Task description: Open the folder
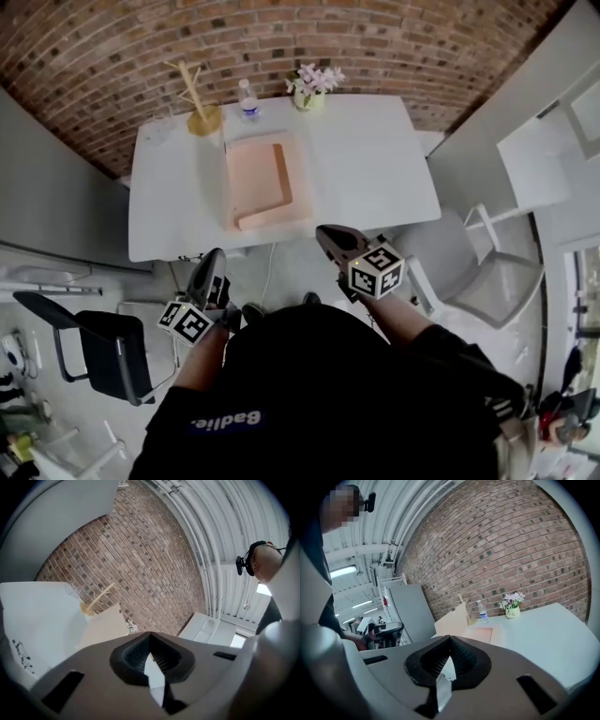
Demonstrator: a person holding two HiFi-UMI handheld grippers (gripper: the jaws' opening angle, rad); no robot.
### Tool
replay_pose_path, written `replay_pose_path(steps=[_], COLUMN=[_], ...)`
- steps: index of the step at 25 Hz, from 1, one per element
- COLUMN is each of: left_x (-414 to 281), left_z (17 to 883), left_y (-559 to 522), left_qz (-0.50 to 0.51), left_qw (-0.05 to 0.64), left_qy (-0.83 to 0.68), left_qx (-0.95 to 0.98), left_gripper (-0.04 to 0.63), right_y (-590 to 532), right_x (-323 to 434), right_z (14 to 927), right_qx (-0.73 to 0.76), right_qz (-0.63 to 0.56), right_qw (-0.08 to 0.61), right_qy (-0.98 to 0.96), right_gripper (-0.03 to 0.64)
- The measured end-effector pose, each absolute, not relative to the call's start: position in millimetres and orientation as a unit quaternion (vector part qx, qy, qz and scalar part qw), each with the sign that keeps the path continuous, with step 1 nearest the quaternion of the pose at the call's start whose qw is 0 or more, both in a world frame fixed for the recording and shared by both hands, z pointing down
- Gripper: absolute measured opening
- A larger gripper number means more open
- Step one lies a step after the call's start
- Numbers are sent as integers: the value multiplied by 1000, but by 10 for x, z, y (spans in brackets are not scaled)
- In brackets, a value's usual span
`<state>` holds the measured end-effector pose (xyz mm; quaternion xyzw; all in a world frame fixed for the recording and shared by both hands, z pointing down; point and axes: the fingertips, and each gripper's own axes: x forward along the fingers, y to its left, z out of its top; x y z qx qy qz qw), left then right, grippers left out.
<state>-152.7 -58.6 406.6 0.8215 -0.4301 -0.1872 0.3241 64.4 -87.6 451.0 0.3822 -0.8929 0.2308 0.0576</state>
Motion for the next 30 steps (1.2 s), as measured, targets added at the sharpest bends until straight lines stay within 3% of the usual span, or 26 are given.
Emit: replay_pose_path(steps=[30], left_x=[-1348], left_z=[3966], left_y=[-530], left_qz=[-162], left_qw=[296], left_qy=[-418], left_qx=[843], left_gripper=[2], right_y=[-845], right_x=[445], right_z=[4224], right_qx=[359], right_qz=[209], right_qw=[38], right_qy=[-909], right_gripper=[28])
